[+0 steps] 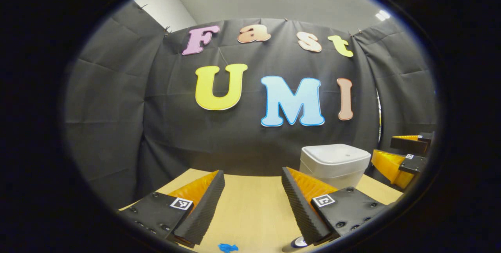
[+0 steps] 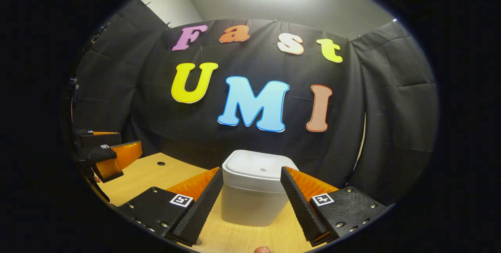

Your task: Press the lid of the desktop garbage bin to open it, pick up the crumpled paper on the desktop and throw it into the bin, then pick up the pop can on the desktop and drop it into the bin, and finally close the garbage bin lid.

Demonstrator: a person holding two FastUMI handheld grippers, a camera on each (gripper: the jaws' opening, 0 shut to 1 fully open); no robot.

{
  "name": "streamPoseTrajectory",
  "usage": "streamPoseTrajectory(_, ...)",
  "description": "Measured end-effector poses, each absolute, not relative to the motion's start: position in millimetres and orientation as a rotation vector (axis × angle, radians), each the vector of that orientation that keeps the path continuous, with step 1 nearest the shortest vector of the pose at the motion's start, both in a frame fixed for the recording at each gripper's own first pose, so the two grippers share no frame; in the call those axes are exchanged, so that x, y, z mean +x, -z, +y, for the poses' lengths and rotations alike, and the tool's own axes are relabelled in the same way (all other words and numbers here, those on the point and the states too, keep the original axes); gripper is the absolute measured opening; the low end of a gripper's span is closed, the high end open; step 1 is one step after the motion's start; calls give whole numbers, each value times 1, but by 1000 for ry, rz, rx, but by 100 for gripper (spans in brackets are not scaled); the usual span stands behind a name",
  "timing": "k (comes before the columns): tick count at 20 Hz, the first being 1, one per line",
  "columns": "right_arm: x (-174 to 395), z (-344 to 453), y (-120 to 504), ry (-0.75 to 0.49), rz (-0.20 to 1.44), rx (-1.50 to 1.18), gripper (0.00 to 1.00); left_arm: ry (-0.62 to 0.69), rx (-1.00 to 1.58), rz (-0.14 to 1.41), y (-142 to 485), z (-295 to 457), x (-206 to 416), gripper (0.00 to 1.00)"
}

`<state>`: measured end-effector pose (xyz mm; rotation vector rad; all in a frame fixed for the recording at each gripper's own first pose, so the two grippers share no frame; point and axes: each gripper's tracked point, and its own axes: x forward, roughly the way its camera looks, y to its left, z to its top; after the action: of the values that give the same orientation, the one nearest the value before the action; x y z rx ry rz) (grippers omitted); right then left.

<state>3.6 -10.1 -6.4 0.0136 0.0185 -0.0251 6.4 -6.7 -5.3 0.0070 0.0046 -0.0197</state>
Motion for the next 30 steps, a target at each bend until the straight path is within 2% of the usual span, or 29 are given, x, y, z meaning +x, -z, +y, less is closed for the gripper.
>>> streamPoseTrajectory(13,14,-15,14,59,54,12,93,53,7,14,7,-18,30,99)
streamPoseTrajectory(14,15,-17,15,65,52,11,90,56,7,15,7,-18,31,99)
streamPoseTrajectory(15,16,-17,14,67,52,13,77,57,7,17,7,-18,32,99)
streamPoseTrajectory(17,22,-18,15,72,58,19,65,59,8,20,8,-18,34,99)
streamPoseTrajectory(18,24,-16,15,68,68,23,65,59,7,22,8,-18,36,99)
streamPoseTrajectory(19,27,-19,19,77,74,33,59,59,7,25,10,-17,37,99)
streamPoseTrajectory(20,29,-17,19,71,81,47,46,56,8,27,11,-15,37,99)
streamPoseTrajectory(21,33,-17,22,70,89,53,37,53,8,31,12,-15,38,99)
streamPoseTrajectory(23,40,-21,31,101,101,44,39,46,5,36,14,-13,39,99)
streamPoseTrajectory(25,43,-25,25,104,92,50,7,38,3,42,17,-10,41,99)
streamPoseTrajectory(28,53,-27,29,107,96,47,7,30,3,51,19,-8,44,99)
streamPoseTrajectory(29,55,-27,27,97,97,51,0,27,8,51,20,-7,44,99)
streamPoseTrajectory(30,59,-33,30,107,92,55,0,26,12,51,20,-7,45,95)
